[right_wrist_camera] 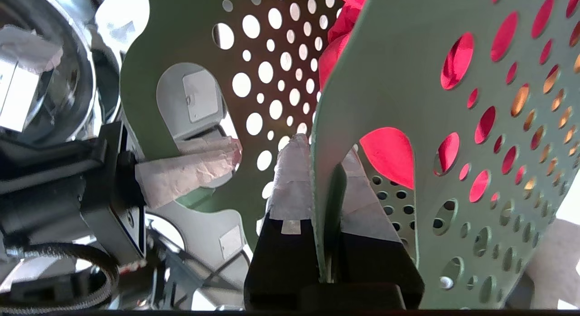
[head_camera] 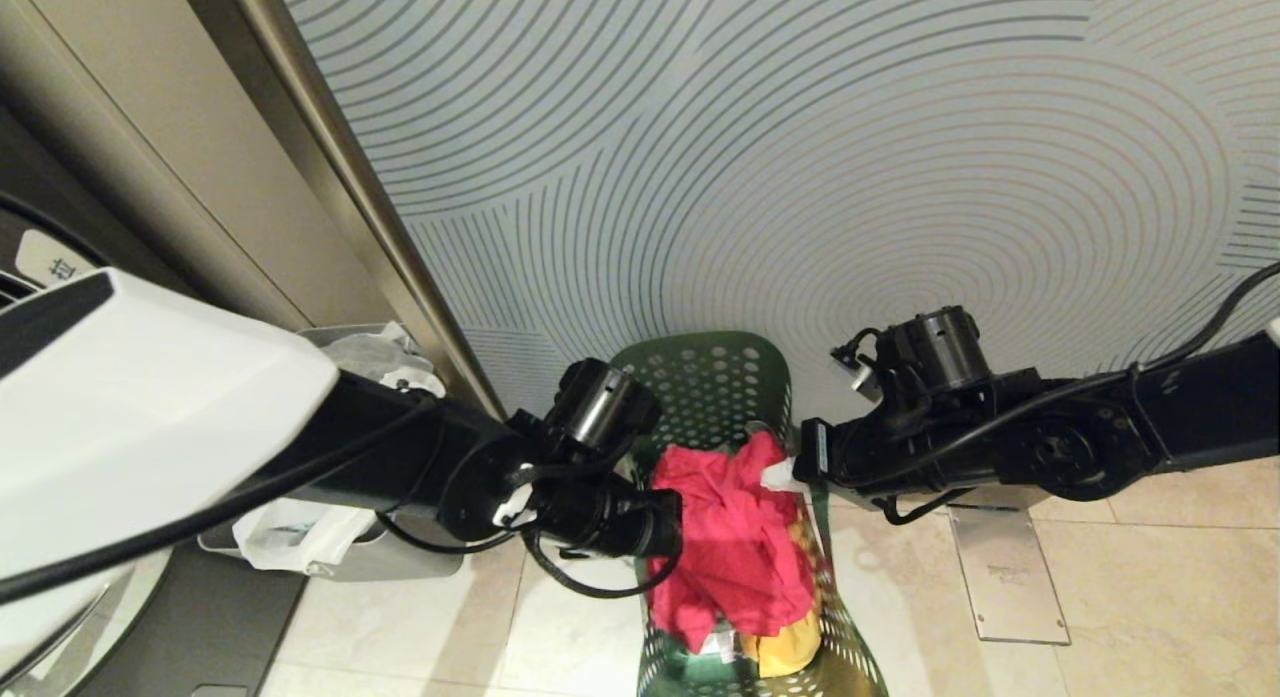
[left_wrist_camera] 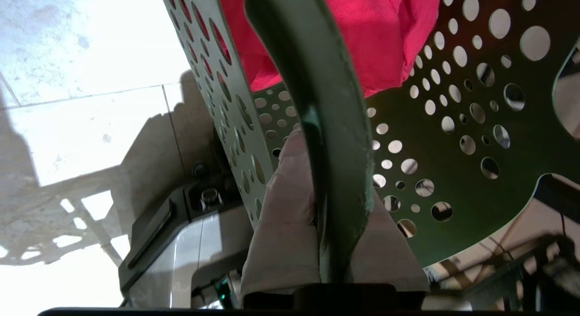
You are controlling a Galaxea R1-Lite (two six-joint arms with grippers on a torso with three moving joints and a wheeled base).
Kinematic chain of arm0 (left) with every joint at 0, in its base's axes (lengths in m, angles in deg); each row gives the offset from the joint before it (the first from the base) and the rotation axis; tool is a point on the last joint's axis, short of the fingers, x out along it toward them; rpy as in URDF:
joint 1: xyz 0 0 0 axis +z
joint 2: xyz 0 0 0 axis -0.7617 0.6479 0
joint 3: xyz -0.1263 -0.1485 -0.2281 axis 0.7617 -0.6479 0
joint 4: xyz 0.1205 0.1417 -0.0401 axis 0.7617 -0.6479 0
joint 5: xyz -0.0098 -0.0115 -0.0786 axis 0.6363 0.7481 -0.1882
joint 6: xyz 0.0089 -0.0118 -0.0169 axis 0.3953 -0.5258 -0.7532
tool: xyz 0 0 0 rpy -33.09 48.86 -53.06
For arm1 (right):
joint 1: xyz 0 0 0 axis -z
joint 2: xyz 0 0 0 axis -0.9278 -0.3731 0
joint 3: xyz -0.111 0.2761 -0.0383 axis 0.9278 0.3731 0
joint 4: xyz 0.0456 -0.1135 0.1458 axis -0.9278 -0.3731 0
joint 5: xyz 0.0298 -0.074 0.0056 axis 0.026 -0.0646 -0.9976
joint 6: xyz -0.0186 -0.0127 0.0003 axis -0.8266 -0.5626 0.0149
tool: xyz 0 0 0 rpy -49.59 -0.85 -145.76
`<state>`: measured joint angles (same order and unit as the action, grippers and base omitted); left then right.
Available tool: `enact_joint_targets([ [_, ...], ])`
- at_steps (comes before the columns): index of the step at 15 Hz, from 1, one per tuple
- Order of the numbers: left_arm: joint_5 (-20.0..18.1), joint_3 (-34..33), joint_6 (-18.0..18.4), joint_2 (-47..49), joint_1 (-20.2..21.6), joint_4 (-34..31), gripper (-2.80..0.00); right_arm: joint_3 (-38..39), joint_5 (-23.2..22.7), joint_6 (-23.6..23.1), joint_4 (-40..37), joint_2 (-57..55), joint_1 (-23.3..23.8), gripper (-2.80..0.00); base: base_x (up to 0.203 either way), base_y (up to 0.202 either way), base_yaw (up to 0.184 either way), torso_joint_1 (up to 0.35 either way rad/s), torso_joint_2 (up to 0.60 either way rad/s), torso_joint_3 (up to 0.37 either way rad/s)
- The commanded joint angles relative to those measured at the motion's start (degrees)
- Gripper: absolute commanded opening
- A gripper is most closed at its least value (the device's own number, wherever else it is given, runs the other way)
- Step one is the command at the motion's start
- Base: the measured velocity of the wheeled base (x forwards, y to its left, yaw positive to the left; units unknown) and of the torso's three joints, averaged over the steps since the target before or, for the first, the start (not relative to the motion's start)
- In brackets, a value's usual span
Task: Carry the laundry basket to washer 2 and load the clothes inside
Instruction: Pick up the clothes basket and put it beside the washing machine
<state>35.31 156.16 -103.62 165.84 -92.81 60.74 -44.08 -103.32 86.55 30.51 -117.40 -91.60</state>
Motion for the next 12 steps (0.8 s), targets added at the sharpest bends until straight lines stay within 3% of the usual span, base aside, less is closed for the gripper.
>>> enact_joint_targets([
  [1, -0.25, -2.39, 0.11, -5.32, 0.02, -0.11, -2.8, 0.7, 0.56, 0.46, -0.49, 4.71, -1.63, -2.8, 0.0, 0.0, 0.0, 0.0, 0.0, 0.0],
  [5, -0.57, -3.47, 0.28, -9.23, -0.09, -0.08, -2.8, 1.06, 3.02, 1.74, -2.68, 8.02, -3.39, -2.8, 0.0, 0.0, 0.0, 0.0, 0.0, 0.0],
  [12, -0.58, -3.73, 0.28, -10.8, -0.84, -0.08, -2.8, 2.12, 3.27, 1.74, -2.86, 8.98, -3.37, -2.8, 0.0, 0.0, 0.0, 0.0, 0.0, 0.0],
])
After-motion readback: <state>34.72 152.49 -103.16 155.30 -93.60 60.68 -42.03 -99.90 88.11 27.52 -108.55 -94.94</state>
